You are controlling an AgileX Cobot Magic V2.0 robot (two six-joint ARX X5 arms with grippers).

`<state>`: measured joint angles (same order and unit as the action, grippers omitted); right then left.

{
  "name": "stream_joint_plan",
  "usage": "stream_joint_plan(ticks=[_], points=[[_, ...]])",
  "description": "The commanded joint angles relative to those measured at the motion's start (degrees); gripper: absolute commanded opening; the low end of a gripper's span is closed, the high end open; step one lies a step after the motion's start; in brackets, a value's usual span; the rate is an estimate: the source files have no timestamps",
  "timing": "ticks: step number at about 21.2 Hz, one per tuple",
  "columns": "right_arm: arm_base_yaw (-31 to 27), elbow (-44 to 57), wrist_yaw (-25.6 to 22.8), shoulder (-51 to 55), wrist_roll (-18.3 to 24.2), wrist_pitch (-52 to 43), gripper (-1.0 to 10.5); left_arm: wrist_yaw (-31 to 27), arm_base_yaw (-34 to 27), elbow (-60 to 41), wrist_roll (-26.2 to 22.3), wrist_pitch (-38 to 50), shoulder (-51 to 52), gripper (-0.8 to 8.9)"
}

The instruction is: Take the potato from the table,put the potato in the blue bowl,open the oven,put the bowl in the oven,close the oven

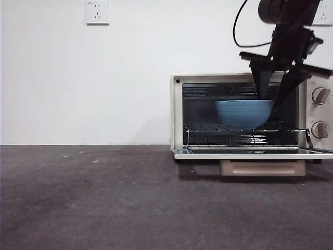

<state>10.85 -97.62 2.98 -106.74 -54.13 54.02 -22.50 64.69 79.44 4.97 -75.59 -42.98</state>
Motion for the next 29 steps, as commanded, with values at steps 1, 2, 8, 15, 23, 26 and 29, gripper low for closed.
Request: stream_joint_plan(ticks=[1,2,8,15,23,26,29], points=[[0.1,-0.5,-0.3,2.0,2.3,-0.5,1.6,0.0,0.1,-0.2,-0.1,0.2,0.2,-0.06],[0.1,-0.5,-0.5,2.9,3.2,-0.7,1.6,0.0,0.1,-0.2,-0.1,0.2,0.2,-0.06],[0.1,-0.5,0.0,11.9,14.4,-0.9,1.6,-0.1,0.1,-0.2,-0.1,0.2,0.1,-0.06],[0.8,-0.5,-0.1,28.9,38.0,2.3,1.6,-4.5,0.1,-0.2,-0.6,0.9,-1.6,-0.08],[0.8,-0.5,-3.5,41.6,51.5,10.7,1.5,1.6,-0.5,-0.3,-0.5,13.2,-6.3,-0.08],[0.8,-0.5,-5.0,45.2,53.9,13.3,0.6,5.4,-2.2,-0.3,-0.7,17.0,-10.8,-0.08],[0.8,-0.5,-4.9,48.3,55.9,15.1,0.6,11.8,-5.2,-0.3,-0.4,20.7,-16.7,-0.08]])
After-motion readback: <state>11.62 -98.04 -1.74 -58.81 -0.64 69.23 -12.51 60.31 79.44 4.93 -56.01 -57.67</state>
